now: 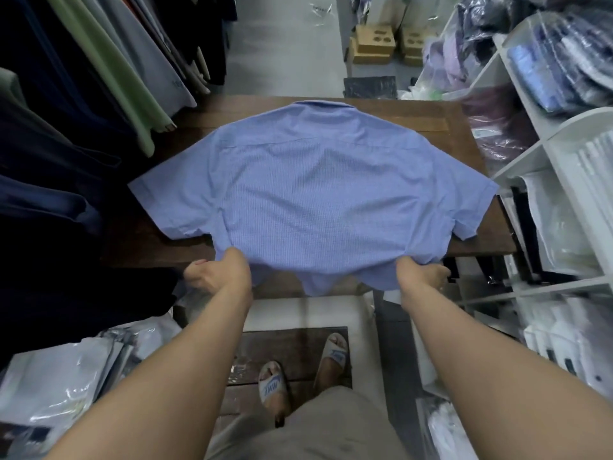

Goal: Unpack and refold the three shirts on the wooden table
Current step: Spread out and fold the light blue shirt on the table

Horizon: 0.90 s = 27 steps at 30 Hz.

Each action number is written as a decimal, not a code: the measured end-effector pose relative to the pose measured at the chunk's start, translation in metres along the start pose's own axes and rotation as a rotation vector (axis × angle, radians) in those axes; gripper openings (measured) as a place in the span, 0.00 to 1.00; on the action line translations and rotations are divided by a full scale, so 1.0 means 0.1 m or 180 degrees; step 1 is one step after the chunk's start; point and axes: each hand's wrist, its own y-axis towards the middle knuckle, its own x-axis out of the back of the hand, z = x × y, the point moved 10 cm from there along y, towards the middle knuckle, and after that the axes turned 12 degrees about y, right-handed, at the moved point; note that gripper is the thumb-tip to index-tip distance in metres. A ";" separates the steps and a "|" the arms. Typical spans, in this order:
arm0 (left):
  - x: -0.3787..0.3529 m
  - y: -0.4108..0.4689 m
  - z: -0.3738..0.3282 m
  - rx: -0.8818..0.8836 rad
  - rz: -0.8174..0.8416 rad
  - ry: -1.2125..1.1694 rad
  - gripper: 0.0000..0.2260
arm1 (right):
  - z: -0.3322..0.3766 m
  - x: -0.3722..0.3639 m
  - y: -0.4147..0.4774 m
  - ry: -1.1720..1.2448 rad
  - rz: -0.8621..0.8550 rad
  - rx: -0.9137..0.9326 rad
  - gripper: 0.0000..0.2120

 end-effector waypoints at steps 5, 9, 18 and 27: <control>-0.31 -0.07 0.18 -0.0060 0.0999 0.0078 0.28 | -0.11 -0.09 0.09 0.0635 0.0316 -0.0113 0.29; -0.44 -0.10 0.26 -0.0410 0.1500 0.0555 0.17 | -0.27 -0.23 0.09 0.0350 0.0847 -0.0322 0.20; -0.13 0.15 -0.16 -0.0970 0.1652 0.0601 0.10 | 0.15 0.16 0.14 -0.0403 0.0249 0.0358 0.20; 0.31 0.42 -0.30 -0.1383 0.0608 0.1739 0.16 | 0.35 0.56 0.09 -0.0819 -0.0386 0.0770 0.22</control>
